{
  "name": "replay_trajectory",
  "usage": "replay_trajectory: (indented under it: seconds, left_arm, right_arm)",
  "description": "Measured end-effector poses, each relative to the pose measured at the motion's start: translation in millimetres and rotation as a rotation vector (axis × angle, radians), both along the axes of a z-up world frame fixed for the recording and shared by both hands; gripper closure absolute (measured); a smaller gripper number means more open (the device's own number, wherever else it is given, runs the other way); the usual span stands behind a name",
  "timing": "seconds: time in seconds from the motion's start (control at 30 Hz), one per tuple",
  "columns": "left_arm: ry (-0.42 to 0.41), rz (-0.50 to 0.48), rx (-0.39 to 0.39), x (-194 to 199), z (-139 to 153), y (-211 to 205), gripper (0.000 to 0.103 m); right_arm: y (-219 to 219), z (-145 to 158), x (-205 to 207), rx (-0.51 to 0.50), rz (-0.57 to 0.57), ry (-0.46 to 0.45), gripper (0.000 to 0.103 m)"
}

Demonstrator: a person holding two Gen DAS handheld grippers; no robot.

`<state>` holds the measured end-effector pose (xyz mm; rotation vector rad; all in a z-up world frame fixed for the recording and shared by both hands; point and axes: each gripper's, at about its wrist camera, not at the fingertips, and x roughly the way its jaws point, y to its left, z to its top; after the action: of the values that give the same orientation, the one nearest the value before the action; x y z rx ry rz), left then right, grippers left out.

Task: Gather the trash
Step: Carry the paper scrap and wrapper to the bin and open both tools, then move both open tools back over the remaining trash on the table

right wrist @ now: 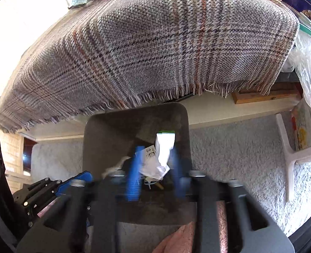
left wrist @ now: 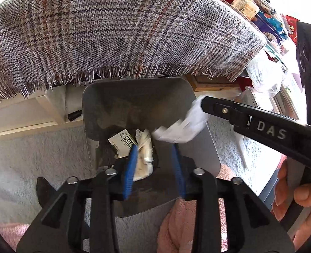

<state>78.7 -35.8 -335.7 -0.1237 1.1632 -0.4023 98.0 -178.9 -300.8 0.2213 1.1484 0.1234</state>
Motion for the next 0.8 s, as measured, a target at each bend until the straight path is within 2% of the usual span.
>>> replay_trajectory:
  seconds: [0.07,0.1,0.2,0.23,0.3,0.5,0.63,0.8]
  left_arm:
    - [-0.008,0.011,0.005,0.4,4.5,2.4,0.064]
    - [-0.017,0.018,0.011,-0.8,6.7,5.0,0.056]
    - [-0.069,0.047,0.037,-5.8,17.4,12.7,0.028]
    - [-0.092,0.058,0.047,-7.7,23.1,16.1,0.018]
    - [-0.116,0.071,0.065,-9.8,30.1,20.5,0.008]
    - [-0.098,0.113,0.053,-5.6,47.9,32.3,0.008]
    - [-0.131,0.151,0.039,4.1,78.9,44.1,0.008]
    - [-0.206,0.178,0.090,26.2,125.8,60.5,0.008]
  right_arm:
    - [-2.8,3.1,-0.6,0.002,-0.010,-0.008,0.047]
    - [-3.7,4.2,-0.6,0.001,-0.012,-0.009,0.043]
    - [-12.8,13.1,-3.8,-0.030,-0.050,-0.036,0.012]
    - [-16.9,17.3,-5.6,-0.043,-0.067,-0.053,0.007]
    - [-24.9,24.4,-7.4,-0.052,-0.088,-0.074,0.003]
    - [-53.2,48.3,-9.7,0.023,-0.126,-0.102,0.003]
    - [-63.5,81.9,-5.1,0.031,-0.134,-0.165,0.003]
    - [-60.5,120.8,13.0,0.028,-0.097,-0.250,0.003]
